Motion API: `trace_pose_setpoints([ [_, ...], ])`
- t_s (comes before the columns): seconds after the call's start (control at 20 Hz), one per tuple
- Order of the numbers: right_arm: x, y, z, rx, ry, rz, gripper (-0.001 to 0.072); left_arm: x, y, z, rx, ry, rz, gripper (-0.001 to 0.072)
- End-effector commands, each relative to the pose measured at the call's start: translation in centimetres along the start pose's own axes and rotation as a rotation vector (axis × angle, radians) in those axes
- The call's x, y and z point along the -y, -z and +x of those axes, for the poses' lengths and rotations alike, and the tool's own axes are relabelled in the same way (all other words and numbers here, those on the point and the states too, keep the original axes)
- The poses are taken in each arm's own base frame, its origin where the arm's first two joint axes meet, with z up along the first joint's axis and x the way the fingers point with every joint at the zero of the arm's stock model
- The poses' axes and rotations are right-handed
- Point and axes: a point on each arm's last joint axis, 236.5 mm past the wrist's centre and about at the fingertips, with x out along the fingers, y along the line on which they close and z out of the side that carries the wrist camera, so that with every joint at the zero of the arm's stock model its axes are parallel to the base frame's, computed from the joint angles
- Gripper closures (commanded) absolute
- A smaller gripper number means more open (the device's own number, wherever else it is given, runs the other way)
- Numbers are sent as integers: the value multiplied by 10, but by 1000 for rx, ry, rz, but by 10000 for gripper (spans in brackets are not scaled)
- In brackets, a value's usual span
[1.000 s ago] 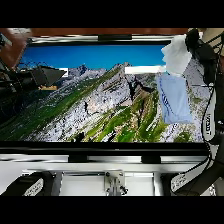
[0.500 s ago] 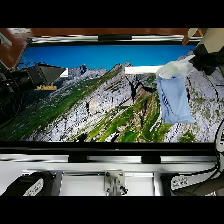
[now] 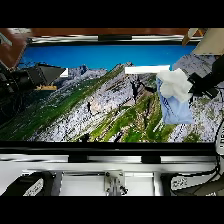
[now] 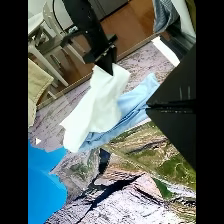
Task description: Fold the shirts.
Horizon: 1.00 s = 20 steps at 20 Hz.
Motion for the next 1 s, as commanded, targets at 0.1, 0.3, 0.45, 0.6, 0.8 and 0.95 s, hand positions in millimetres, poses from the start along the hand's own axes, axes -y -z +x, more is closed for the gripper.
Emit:
trace_pose_setpoints([
  [0.1, 25, 51, 37, -196, 145, 10, 629, 1, 1, 0, -3, 3, 2, 672],
  [0.3, 39, 74, 55, -289, 193, 19, 629, 2, 2, 0, -7, 5, 2, 672],
  [0.45, 58, 69, 57, -265, 266, -1, 223, 2, 2, 0, -7, 5, 2, 672],
  [0.6, 83, 64, 38, -238, 362, -98, 91, 1, 2, 0, -7, 2, 2, 672],
  [0.8, 88, 13, -37, 53, 408, -279, 95, -50, 20, -3, -104, -200, 90, 676],
  [0.95, -3, -46, -133, 542, 136, -371, 95, -143, 45, -47, -353, -639, 83, 676],
])
